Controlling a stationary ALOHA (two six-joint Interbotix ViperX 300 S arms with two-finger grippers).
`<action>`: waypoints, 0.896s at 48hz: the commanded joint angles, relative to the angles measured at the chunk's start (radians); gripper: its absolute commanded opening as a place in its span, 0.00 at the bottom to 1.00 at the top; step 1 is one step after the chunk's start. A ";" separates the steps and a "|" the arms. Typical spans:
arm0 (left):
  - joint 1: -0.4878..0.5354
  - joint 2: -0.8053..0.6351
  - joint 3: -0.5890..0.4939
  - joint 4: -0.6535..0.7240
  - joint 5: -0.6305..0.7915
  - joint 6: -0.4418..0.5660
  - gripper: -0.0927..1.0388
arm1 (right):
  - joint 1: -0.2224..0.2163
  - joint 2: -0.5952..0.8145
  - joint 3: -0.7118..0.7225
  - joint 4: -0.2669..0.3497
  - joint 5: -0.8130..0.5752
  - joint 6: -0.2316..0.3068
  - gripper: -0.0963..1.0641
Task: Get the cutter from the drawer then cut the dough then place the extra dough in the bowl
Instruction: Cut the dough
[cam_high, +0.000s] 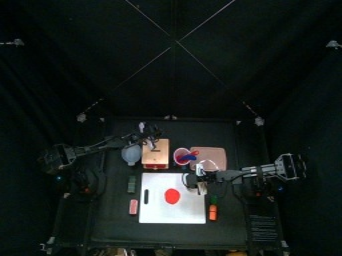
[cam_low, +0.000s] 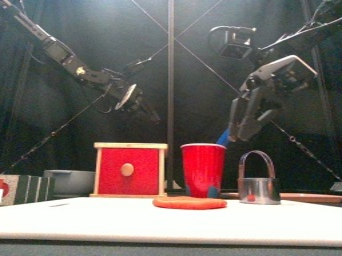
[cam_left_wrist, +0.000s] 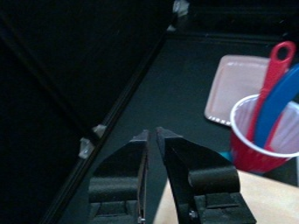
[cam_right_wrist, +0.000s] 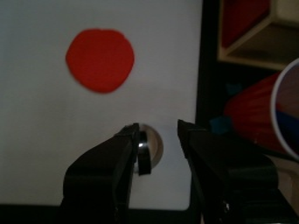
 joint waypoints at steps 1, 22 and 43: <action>-0.029 -0.028 0.011 -0.006 -0.084 0.000 0.60 | 0.011 -0.023 0.006 0.005 0.006 0.000 0.76; -0.149 -0.054 0.100 -0.092 -0.199 0.002 0.60 | 0.009 0.012 0.040 -0.018 -0.017 -0.003 0.74; -0.218 -0.055 0.198 -0.161 -0.279 0.000 0.60 | 0.009 0.031 0.006 -0.026 -0.032 0.014 0.53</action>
